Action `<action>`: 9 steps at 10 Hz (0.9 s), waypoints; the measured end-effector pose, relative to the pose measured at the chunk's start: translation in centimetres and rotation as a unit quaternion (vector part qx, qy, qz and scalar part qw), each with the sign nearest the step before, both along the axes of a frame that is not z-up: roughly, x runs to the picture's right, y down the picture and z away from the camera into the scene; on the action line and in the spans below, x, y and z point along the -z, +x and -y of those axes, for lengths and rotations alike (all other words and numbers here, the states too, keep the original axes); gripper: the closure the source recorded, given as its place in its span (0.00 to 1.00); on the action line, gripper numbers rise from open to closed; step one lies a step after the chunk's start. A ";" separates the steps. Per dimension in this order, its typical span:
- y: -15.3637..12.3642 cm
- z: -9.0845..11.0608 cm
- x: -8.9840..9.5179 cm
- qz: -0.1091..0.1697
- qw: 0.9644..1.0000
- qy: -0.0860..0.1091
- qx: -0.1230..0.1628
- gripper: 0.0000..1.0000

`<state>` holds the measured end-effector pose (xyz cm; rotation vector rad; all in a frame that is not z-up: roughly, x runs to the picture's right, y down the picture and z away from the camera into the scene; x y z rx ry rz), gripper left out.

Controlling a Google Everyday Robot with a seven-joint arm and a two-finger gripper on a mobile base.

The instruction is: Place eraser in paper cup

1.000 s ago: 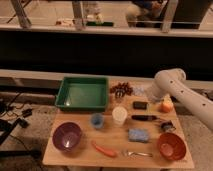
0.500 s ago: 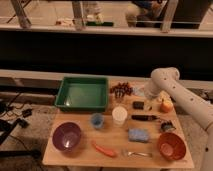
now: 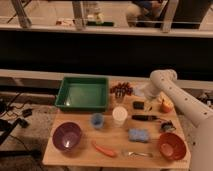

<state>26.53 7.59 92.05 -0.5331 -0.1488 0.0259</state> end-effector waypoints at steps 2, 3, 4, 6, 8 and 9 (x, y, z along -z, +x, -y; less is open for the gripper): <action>0.4 -0.2 -1.0 -0.007 1.000 -0.005 -0.002 0.20; 0.4 0.0 -1.6 -0.009 1.000 -0.005 -0.003 0.20; 0.6 -0.1 -2.0 -0.011 1.000 -0.006 -0.003 0.20; 1.1 -0.4 -2.2 -0.014 1.000 -0.009 -0.004 0.20; 1.2 -0.7 -2.4 -0.013 1.000 -0.014 -0.004 0.20; 1.3 -0.9 -2.6 -0.012 1.000 -0.017 -0.005 0.20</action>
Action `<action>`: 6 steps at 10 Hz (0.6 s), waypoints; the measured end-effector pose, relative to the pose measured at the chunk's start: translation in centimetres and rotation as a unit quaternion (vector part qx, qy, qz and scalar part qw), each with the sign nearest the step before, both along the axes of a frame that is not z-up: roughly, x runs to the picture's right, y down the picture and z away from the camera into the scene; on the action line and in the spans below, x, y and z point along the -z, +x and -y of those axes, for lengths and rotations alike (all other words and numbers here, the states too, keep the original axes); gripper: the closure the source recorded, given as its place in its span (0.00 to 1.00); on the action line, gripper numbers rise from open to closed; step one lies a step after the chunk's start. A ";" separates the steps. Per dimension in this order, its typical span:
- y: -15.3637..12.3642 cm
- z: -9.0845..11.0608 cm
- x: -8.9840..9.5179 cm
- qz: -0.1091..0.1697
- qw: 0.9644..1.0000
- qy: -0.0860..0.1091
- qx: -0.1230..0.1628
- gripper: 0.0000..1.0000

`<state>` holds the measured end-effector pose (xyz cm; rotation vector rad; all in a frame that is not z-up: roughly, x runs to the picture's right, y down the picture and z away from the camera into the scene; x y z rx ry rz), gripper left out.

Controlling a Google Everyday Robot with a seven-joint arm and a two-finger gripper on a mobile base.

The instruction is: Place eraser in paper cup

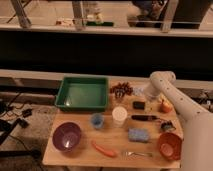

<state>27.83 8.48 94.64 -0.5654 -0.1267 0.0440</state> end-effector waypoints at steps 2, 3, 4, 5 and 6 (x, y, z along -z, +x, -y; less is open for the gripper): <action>0.1 -0.4 -0.3 0.002 1.000 -0.006 -0.001 0.27; 0.1 -0.5 -0.4 0.003 1.000 -0.007 -0.001 0.34; 0.1 -0.6 -0.3 0.004 1.000 -0.011 -0.002 0.47; 0.1 -0.5 -0.3 0.007 1.000 -0.010 -0.004 0.57; 0.1 -0.5 -0.4 0.007 1.000 -0.010 -0.004 0.63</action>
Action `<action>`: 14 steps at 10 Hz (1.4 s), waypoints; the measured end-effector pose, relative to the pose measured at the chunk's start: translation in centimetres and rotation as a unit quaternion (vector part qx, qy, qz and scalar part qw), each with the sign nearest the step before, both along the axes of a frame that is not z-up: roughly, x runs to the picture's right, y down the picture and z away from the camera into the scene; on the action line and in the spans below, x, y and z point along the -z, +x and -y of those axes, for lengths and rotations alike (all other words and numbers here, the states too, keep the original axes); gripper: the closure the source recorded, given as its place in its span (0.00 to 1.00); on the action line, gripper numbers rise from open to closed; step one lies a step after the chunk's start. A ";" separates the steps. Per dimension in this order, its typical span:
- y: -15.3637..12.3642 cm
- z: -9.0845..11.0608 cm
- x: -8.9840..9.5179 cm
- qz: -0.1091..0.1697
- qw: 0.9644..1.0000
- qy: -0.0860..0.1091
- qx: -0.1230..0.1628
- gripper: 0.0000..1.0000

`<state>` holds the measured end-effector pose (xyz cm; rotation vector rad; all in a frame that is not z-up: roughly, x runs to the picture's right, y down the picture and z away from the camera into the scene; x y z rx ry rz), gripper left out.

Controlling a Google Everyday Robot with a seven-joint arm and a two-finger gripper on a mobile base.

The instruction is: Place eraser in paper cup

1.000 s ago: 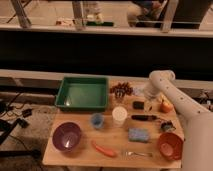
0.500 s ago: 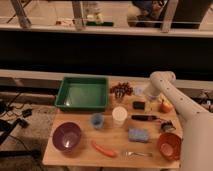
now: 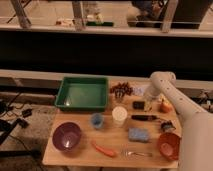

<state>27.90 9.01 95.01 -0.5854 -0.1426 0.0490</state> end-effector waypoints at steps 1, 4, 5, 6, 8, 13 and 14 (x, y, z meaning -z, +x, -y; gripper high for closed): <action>0.0 0.0 0.0 0.000 1.000 0.000 0.000 0.75; 0.1 0.1 0.1 -0.002 1.000 0.001 0.002 0.99; 0.1 0.1 0.1 -0.002 1.000 0.001 0.002 1.00; 0.2 0.2 0.2 -0.002 1.000 0.002 0.003 1.00; 1.2 1.2 1.7 -0.003 1.000 0.020 -0.004 1.00; 2.7 5.6 11.2 0.000 0.998 0.068 -0.007 1.00; 2.6 5.6 13.4 0.001 0.997 0.075 -0.004 1.00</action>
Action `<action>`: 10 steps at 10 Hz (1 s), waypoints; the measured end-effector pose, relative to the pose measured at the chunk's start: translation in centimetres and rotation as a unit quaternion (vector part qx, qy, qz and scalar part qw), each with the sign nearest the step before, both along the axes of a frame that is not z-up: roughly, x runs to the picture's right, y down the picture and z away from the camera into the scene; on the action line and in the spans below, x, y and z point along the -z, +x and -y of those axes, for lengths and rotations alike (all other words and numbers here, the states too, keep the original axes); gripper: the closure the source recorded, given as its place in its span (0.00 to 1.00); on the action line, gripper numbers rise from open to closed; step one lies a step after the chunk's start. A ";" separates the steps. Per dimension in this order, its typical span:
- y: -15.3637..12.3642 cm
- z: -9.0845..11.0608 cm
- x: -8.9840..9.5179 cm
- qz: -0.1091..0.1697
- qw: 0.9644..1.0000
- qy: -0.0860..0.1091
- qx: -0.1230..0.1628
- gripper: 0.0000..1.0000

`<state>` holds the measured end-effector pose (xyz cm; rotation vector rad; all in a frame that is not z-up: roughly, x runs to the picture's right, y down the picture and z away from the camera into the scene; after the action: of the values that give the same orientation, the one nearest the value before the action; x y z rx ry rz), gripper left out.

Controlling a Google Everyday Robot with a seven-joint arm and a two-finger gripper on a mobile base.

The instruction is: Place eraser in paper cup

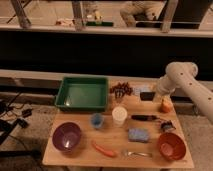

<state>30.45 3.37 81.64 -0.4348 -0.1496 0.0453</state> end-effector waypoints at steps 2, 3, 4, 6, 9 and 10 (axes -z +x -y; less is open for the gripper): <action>-0.1 -1.2 3.9 0.001 1.000 0.004 0.004 1.00; -1.1 -1.9 5.9 0.009 1.000 0.002 0.009 1.00; -2.5 -2.4 7.2 0.020 1.000 0.001 0.014 1.00; -5.5 -2.6 8.9 0.045 0.999 0.002 0.025 1.00; -10.6 -2.6 10.9 0.101 0.994 0.011 0.051 1.00; -12.1 -2.7 11.4 0.126 0.990 0.015 0.056 1.00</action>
<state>18.39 6.07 70.24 -0.4166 -0.3736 -0.1225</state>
